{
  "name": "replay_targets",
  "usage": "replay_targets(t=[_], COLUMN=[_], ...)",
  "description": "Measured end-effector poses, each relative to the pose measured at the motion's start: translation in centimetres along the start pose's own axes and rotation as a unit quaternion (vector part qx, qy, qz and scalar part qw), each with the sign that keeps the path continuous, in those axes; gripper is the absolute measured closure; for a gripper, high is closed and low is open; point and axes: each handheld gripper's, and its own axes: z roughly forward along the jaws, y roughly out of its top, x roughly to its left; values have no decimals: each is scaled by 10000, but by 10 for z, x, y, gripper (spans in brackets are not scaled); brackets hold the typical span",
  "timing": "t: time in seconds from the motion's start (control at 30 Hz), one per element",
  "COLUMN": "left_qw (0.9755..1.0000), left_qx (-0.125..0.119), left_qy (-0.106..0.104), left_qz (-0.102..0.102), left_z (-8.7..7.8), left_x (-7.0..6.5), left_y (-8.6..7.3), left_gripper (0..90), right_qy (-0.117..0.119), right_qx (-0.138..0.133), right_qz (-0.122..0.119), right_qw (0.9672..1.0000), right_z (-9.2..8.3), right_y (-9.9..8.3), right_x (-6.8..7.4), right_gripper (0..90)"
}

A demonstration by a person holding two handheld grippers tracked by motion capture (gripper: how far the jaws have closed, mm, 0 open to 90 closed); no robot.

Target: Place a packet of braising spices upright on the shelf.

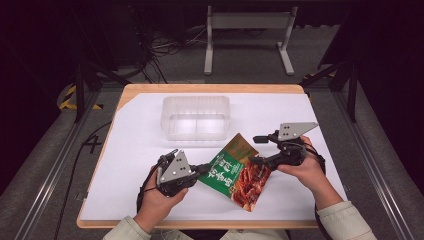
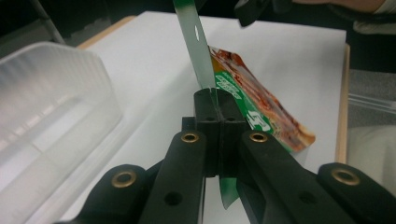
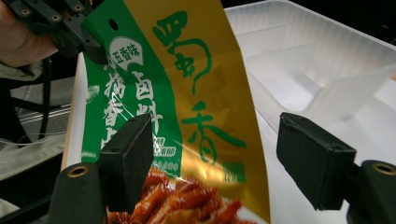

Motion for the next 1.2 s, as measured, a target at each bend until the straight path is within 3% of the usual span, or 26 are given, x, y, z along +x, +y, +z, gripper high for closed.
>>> replay_targets(t=[0.17,0.23,0.37,0.53,0.67,0.9,1.03,1.2], left_qw=[9992,9990,9987,9982,9982,9985,9984,9987], left_qx=[-136,-175,-224,-267,-279,-263,-305,-340], left_qy=[-5,-31,-12,-16,-10,-6,-20,-27], left_qz=[364,411,453,537,528,479,476,387], left_z=[-3,-4,-3,-2,-2,-1,-1,-1], left_x=[-7,-9,-11,-13,-14,-13,-13,-11], left_y=[10,12,16,19,19,17,17,16], left_gripper=[899,900,899,899,899,898,898,897], right_qy=[320,514,1044,1499,1522,1512,1295,1259], right_qx=[-24,-61,26,201,398,896,944,972], right_qz=[-124,-142,-236,-337,-517,-918,-1020,-974], right_qw=[9994,9986,9943,9879,9862,9801,9818,9825], right_z=[11,14,21,31,32,33,33,31], right_y=[11,15,20,21,22,26,27,29], right_x=[-3,-6,-5,-2,-1,8,10,10], right_gripper=[272,274,318,333,427,579,762,831])
